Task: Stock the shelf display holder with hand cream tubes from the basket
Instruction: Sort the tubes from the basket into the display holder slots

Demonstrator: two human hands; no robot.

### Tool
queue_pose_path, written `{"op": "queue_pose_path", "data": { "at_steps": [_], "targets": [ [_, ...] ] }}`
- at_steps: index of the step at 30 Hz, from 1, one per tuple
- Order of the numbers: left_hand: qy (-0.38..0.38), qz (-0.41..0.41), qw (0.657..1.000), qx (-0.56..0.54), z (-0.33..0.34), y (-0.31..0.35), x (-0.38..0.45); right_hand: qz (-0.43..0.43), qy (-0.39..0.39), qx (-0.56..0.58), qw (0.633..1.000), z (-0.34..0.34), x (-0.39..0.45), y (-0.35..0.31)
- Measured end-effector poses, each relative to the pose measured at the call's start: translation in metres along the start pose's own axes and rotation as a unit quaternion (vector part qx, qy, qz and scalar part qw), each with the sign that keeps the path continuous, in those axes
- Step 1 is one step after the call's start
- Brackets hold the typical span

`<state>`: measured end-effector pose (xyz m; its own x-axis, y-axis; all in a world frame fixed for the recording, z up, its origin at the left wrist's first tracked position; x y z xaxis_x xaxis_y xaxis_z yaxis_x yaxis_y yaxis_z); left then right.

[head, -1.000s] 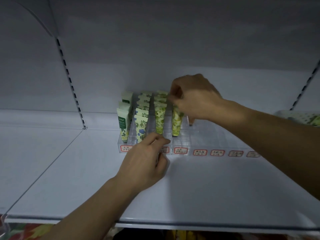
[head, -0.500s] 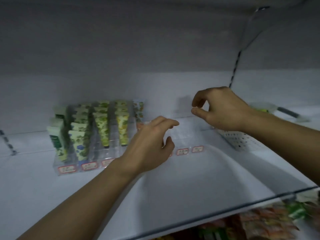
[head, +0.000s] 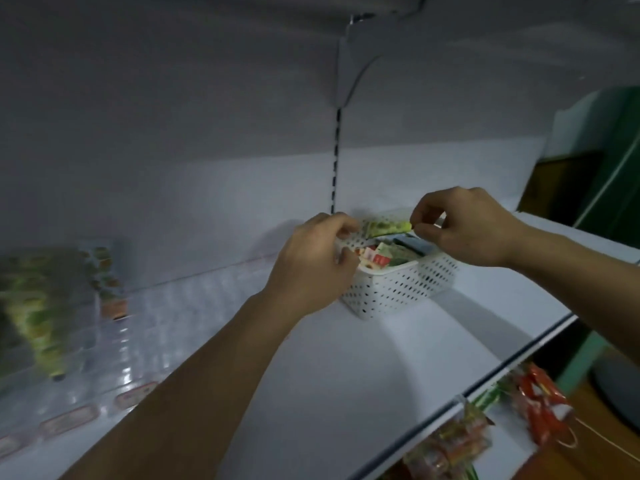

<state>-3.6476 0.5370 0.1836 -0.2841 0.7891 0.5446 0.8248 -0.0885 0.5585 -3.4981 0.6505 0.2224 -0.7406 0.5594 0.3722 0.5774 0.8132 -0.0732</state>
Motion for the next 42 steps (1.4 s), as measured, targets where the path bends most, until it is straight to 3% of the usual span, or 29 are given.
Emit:
{"op": "queue_pose_path", "data": {
  "at_steps": [3,8,15,19,24,28,32,36,38,40,42],
  "targets": [
    [0.039,-0.019,0.999,0.001,0.008,0.002,0.015,0.009,-0.017,0.008,1.000,0.013,0.007,0.016],
    [0.016,-0.027,0.999,-0.043,0.015,-0.018,0.022,-0.031,-0.037,0.014,0.999,0.038,0.043,0.000],
    [0.034,-0.029,0.998,-0.036,-0.005,-0.041,0.022,-0.034,-0.217,0.039,0.975,0.110,0.069,-0.035],
    [0.020,-0.042,0.998,-0.043,-0.003,-0.046,0.022,-0.055,-0.250,-0.005,0.967,0.120,0.071,-0.043],
    [0.008,-0.040,0.998,-0.050,0.000,-0.042,0.023,-0.053,-0.183,0.006,0.982,0.096,0.078,-0.044],
    [0.014,-0.059,0.994,-0.095,0.003,-0.041,0.022,-0.038,-0.034,0.117,0.992,0.029,0.083,-0.043],
    [0.000,-0.091,0.980,-0.178,0.006,-0.032,0.022,-0.043,0.030,0.372,0.927,-0.015,0.076,-0.052],
    [-0.011,-0.114,0.959,-0.259,0.004,-0.025,0.023,-0.022,-0.022,0.463,0.886,0.003,0.074,-0.053],
    [-0.013,-0.138,0.952,-0.274,0.004,-0.028,0.022,0.017,-0.055,0.367,0.929,0.026,0.074,-0.038],
    [-0.011,-0.163,0.944,-0.287,0.005,-0.033,0.020,0.005,-0.127,0.155,0.980,0.060,0.073,-0.029],
    [-0.014,-0.181,0.938,-0.296,0.008,-0.038,0.019,-0.008,-0.215,0.031,0.976,0.100,0.064,-0.024]
  ]
}}
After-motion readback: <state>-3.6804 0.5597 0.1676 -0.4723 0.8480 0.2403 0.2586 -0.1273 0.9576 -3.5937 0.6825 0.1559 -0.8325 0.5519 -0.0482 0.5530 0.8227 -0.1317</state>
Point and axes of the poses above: each hand's wrist, its own x-axis towards the middle knuckle, its own z-axis out of the palm, y = z × x, the point moved 10 cm from there along x, towards the middle knuckle, and after that the axes turned 6 degrees about -z, right-handed, at the moved point
